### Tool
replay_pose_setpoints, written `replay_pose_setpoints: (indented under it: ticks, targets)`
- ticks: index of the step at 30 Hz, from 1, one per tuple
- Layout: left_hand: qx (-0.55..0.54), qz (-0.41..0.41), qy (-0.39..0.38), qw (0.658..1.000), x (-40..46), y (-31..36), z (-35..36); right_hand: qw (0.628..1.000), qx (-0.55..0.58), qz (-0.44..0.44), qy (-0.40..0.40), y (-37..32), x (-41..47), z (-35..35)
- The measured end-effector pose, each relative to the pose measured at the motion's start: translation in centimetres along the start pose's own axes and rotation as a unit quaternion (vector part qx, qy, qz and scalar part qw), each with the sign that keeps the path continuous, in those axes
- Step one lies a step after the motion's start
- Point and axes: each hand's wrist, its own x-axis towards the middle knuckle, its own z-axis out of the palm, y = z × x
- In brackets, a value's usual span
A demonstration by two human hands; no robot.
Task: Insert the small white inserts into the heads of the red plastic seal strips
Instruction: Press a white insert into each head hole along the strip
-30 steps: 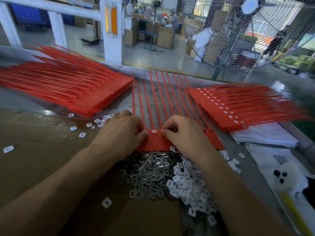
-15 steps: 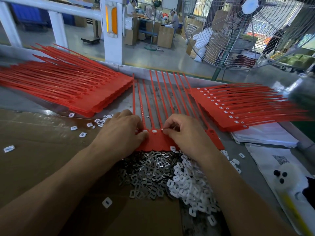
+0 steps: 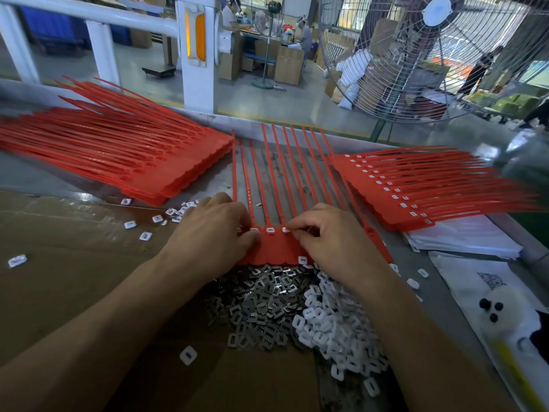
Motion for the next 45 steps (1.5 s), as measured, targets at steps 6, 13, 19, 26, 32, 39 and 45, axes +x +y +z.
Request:
replay_pose_setpoints:
  ticks: [6, 13, 19, 26, 32, 39, 45]
  targets:
    - [0.002, 0.002, 0.002, 1.000, 0.2, -0.1, 0.2, 0.995, -0.092, -0.030, -0.035, -1.0, -0.3, 0.1]
    - [0.008, -0.001, 0.000, 1.000, 0.2, 0.0, 0.2, 0.991, -0.130, -0.009, -0.042, -1.7, -0.3, -0.2]
    - [0.008, -0.002, -0.001, 1.000, 0.0, 0.2, 0.0, 0.967, -0.251, -0.039, -0.033, -3.6, -0.5, 0.9]
    - [-0.005, -0.001, 0.002, 1.000, 0.0, 0.1, 0.0, 0.997, -0.061, -0.005, -0.048, -0.9, -0.4, -1.3]
    - [-0.006, 0.000, -0.003, 1.000, 0.0, 0.1, -0.1, 0.996, 0.014, 0.029, -0.079, 0.5, -1.1, -2.9]
    - [-0.003, -0.001, 0.002, 1.000, 0.0, 0.2, -0.1, 0.989, 0.022, 0.036, -0.140, 0.4, -1.3, -3.3]
    - [0.001, -0.002, -0.001, 1.000, 0.0, 0.2, -0.1, 0.988, 0.013, 0.038, -0.148, 0.6, -1.1, -2.7]
